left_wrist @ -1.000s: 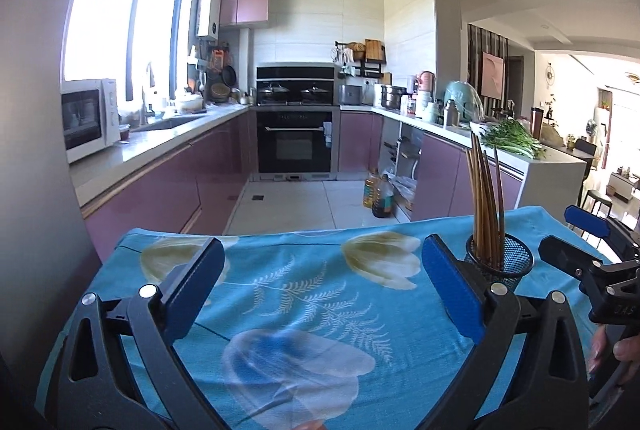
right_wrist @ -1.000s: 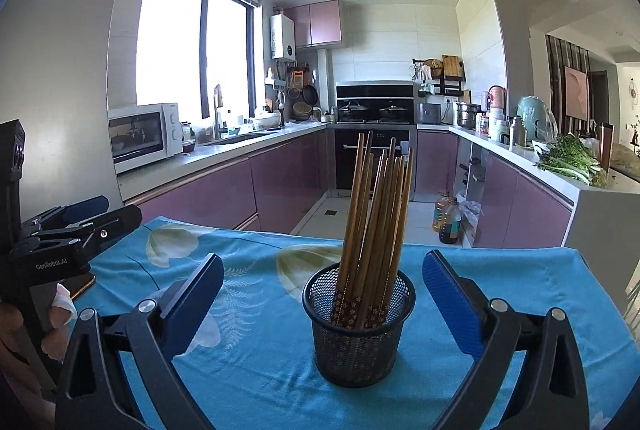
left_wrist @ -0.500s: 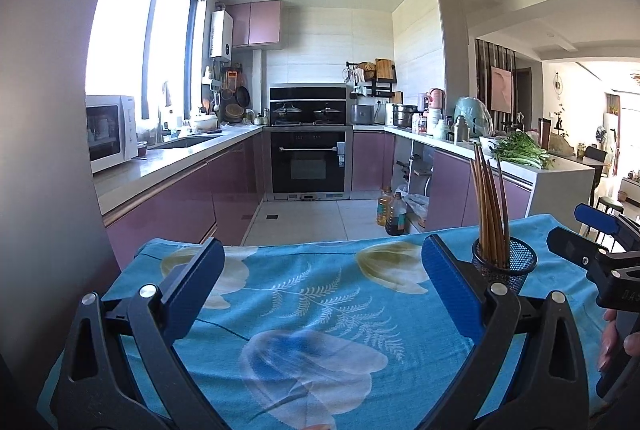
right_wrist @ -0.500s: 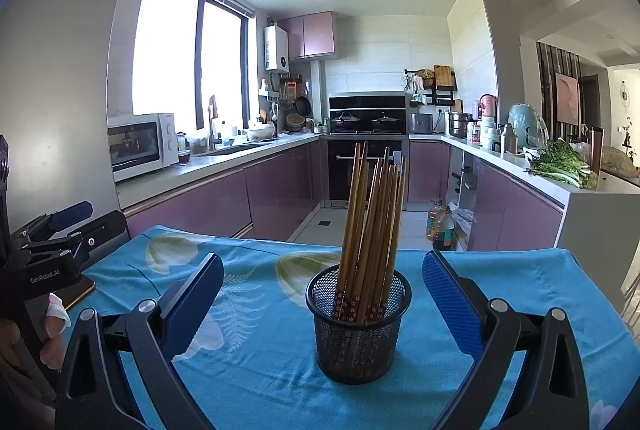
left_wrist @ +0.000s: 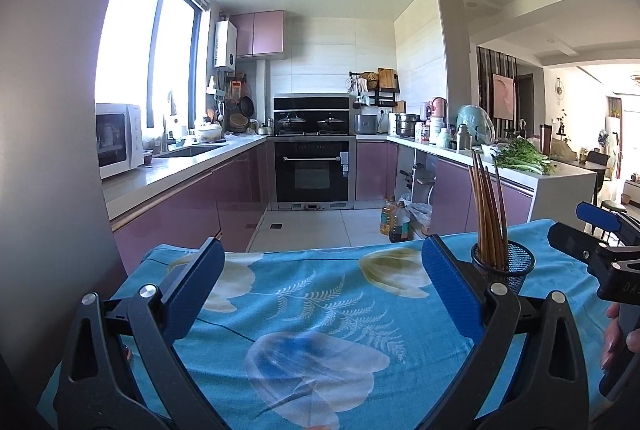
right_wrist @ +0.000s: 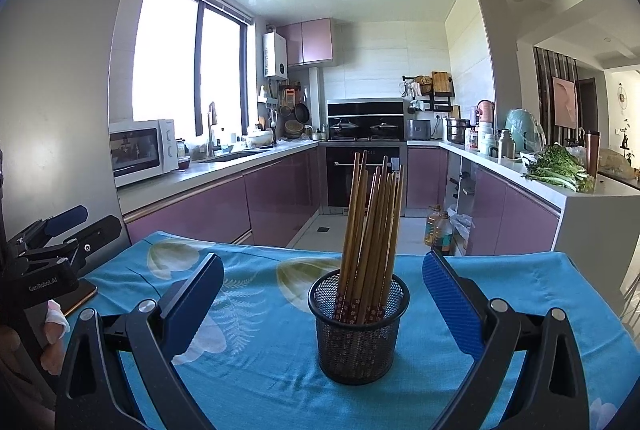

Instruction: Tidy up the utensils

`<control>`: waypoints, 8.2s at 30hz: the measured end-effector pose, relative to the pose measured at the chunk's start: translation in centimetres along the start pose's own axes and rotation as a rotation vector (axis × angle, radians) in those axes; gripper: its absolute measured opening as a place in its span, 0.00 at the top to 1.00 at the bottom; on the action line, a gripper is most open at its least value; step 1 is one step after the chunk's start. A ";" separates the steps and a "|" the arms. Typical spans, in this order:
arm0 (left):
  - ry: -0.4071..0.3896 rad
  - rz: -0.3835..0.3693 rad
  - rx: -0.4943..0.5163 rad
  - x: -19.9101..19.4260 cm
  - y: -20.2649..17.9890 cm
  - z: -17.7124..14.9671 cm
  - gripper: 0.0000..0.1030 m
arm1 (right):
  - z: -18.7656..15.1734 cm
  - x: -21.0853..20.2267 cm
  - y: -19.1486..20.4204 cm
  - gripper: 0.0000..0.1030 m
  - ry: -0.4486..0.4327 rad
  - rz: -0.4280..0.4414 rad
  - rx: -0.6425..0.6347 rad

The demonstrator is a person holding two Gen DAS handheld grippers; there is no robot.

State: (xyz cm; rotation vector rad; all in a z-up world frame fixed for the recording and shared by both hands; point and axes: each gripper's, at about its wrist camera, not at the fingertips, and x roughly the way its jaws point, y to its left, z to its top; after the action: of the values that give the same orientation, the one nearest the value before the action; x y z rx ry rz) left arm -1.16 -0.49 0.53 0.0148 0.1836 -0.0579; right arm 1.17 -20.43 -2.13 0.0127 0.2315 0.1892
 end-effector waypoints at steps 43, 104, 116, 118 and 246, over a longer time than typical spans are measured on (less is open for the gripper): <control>-0.012 -0.003 -0.013 -1.0 0.5 -0.1 0.06 | 0.1 -0.8 0.3 0.06 -0.025 -0.019 0.001; -0.007 -0.005 -0.016 -1.0 0.0 0.2 0.06 | 0.4 -0.8 0.1 0.06 -0.025 -0.020 0.006; -0.004 -0.006 -0.017 -0.9 0.0 0.3 0.06 | 0.5 -0.7 0.1 0.06 -0.027 -0.023 0.006; -0.004 -0.004 -0.017 -0.8 0.0 0.3 0.06 | 0.5 -0.7 0.1 0.06 -0.028 -0.021 0.007; -0.023 0.013 -0.001 -0.4 -0.5 -0.1 0.06 | 0.2 -1.4 -0.1 0.06 -0.056 -0.057 0.031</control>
State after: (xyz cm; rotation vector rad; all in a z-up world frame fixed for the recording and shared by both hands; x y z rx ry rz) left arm -1.64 -0.94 0.48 0.0141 0.1607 -0.0445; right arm -0.07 -20.76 -1.63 0.0419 0.1785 0.1283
